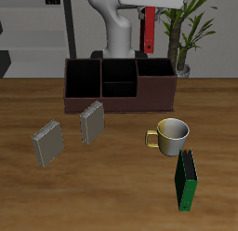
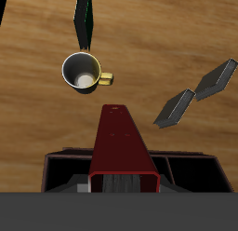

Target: Place the red book into the back desk caddy's right compartment

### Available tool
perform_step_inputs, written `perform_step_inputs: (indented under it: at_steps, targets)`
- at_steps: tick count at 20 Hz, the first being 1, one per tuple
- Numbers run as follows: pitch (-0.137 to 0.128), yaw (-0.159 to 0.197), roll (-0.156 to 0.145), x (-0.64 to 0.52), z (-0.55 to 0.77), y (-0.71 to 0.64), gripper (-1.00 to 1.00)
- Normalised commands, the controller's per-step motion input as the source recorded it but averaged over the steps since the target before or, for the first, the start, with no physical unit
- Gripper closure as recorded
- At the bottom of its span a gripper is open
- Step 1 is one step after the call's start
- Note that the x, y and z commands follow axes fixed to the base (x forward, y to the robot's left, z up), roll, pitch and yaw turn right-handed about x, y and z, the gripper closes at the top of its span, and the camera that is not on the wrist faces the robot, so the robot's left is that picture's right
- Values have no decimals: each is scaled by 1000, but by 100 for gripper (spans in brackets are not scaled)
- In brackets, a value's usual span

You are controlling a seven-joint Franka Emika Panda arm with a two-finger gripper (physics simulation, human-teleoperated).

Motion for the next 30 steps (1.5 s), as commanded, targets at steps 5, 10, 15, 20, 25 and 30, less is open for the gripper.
perform_step_inputs:
  at_steps: [5, 10, 15, 20, 25, 30]
  targets:
    - [56, -3, 34, -203, -121, 105, 100]
    - [54, 25, 65, -196, -147, 228, 100]
    - [10, 37, 58, -271, -34, 222, 100]
    - [21, 15, 31, -184, -57, 87, 100]
    - [64, -6, -9, -40, -183, -84, 100]
    - [54, -1, -19, 16, -136, -90, 100]
